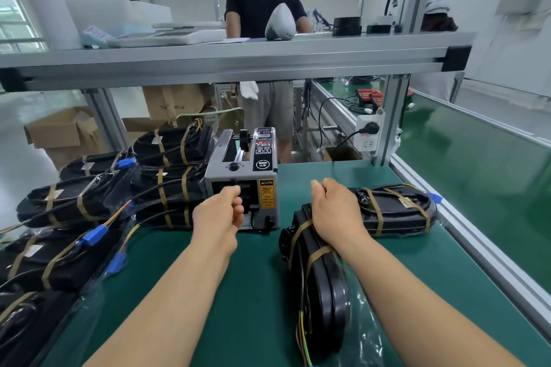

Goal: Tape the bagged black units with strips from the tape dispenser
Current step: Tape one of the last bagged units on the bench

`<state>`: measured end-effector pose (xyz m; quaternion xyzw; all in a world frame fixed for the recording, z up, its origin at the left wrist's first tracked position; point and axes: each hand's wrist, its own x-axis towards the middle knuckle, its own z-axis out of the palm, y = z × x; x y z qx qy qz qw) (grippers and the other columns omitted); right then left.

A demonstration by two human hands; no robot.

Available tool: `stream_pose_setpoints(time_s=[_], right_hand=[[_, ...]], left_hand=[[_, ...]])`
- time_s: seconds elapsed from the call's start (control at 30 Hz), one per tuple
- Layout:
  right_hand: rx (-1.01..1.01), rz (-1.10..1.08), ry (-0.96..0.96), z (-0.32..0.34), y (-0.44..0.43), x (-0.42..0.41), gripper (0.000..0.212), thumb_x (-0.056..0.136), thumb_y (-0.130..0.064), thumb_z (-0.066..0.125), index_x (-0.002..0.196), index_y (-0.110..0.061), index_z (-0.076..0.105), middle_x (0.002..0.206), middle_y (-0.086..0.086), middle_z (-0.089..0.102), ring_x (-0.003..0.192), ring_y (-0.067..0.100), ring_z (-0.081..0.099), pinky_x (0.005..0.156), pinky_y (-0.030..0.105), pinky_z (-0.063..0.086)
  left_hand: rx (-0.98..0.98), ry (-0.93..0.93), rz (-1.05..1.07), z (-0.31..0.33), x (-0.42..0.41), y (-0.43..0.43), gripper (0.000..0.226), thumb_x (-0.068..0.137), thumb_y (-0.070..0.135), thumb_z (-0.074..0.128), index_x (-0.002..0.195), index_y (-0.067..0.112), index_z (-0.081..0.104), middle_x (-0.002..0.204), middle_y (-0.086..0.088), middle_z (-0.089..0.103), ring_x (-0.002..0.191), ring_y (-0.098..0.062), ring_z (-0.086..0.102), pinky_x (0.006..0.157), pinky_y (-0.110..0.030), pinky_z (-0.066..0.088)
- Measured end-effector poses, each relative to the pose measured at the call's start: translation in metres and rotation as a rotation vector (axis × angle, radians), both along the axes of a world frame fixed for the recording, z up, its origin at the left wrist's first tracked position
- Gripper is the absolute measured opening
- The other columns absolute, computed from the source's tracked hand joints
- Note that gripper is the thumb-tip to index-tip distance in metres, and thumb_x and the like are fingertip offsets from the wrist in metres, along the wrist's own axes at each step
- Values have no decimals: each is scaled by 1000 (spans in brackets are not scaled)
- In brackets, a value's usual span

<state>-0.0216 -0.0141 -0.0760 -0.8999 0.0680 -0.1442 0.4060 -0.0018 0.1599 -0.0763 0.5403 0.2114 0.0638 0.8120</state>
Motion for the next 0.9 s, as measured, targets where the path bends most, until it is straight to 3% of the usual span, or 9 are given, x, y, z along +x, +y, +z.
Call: stream_pose_setpoints(time_s=[0.17,0.27,0.37,0.43,0.57,0.63,0.7,0.8,0.9], right_hand=[[158,38,13,-4,2,1,30,106,-30,38,89,-9,52,71,-4,44,81,22,47,73,28,35],[205,61,37,-3,8,1,25,106,-25,38,96,-8,54,77,-2,49,85,23,49,74,27,33],[234,10,102,-1,14,0,25,103,-9,36,123,-5,50,110,13,55,104,29,54,70,26,23],[173,45,116,0,14,-1,29,103,-9,36,130,-4,47,116,13,55,111,29,54,66,27,21],[212,63,96,1,12,-1,27,106,-13,35,127,-4,49,110,10,57,108,30,54,72,26,30],[260,67,31,-1,13,-3,23,107,-21,36,105,-7,55,87,1,55,84,23,53,72,26,31],[255,53,-19,-1,14,-3,28,107,-26,37,88,-10,51,74,-3,47,75,19,46,71,25,31],[143,83,16,1,14,-4,35,108,-23,33,76,-12,41,78,6,46,81,24,45,69,31,28],[117,95,21,5,12,-3,32,108,-21,32,80,-9,42,83,10,48,83,25,45,70,34,27]], left_hand=[[248,-161,-706,23,-30,-7,20,93,10,59,73,14,61,63,2,55,51,-8,47,52,-18,43],[392,-162,-803,30,-29,-16,20,96,11,57,76,14,56,61,4,51,53,-7,44,56,-20,43],[448,-153,-824,31,-22,-18,16,96,13,58,80,14,54,61,5,46,53,-6,40,56,-21,42],[447,-139,-835,29,-17,-17,11,95,12,59,85,12,55,64,2,44,53,-6,39,56,-21,43],[450,-122,-837,24,-12,-17,12,94,11,60,84,11,55,65,-2,42,53,-7,39,55,-20,45],[460,-129,-830,21,-11,-18,11,93,10,61,84,10,56,67,-4,43,54,-8,40,52,-17,45],[468,-138,-823,18,-10,-18,11,93,9,62,83,10,56,70,-5,44,54,-7,41,50,-16,44],[483,-150,-817,16,-8,-18,17,92,10,63,78,12,56,68,-3,44,54,-7,41,51,-16,44],[505,-157,-818,16,-6,-20,18,92,11,65,76,13,57,67,-3,44,54,-7,41,50,-16,44]])
